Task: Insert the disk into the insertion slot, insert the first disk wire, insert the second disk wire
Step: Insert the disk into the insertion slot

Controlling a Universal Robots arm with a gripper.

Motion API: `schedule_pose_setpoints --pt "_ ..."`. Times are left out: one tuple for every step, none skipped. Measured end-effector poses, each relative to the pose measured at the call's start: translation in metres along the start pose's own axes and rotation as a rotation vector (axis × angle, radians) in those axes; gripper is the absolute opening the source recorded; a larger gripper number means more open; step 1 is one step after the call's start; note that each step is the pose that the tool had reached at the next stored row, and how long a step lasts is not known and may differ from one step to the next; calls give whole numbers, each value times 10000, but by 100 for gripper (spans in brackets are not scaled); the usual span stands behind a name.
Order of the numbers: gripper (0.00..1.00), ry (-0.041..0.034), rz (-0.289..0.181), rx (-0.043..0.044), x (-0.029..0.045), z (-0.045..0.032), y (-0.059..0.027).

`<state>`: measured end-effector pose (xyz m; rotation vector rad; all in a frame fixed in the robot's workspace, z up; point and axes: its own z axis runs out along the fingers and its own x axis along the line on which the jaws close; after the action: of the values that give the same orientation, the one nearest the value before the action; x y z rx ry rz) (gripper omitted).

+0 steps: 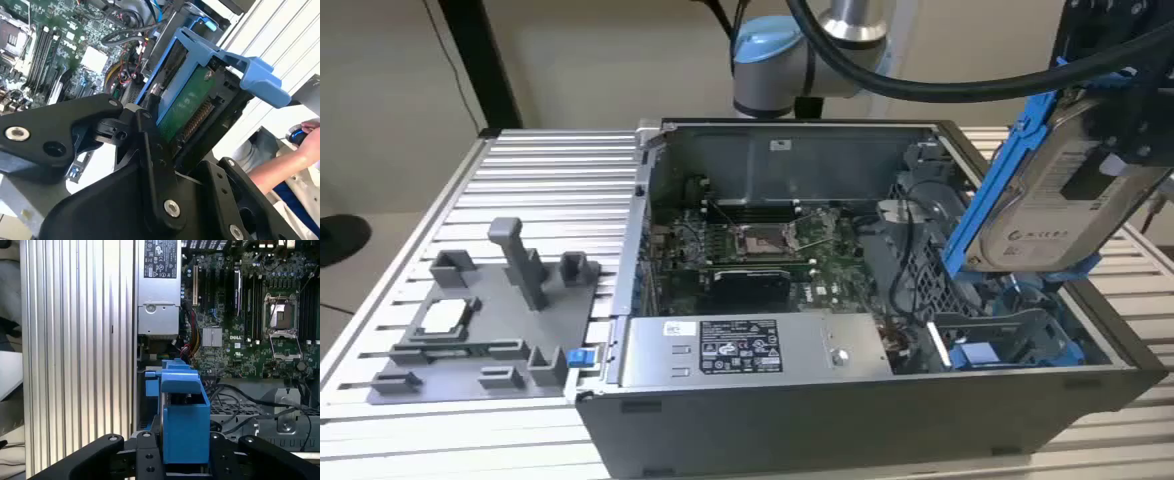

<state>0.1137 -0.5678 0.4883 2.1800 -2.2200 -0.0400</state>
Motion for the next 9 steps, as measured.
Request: schedule_pose_setpoints --pt "0 0 0 0 0 0 0" --pt "0 0 0 0 0 0 0" --pt "0 0 0 0 0 0 0" --pt "0 0 -1 0 0 0 0" --pt "0 0 0 0 0 0 0" --pt "0 0 0 0 0 0 0" --pt "0 0 0 0 0 0 0" --pt "0 1 0 0 0 0 0" --pt "0 2 0 0 1 -1 0"
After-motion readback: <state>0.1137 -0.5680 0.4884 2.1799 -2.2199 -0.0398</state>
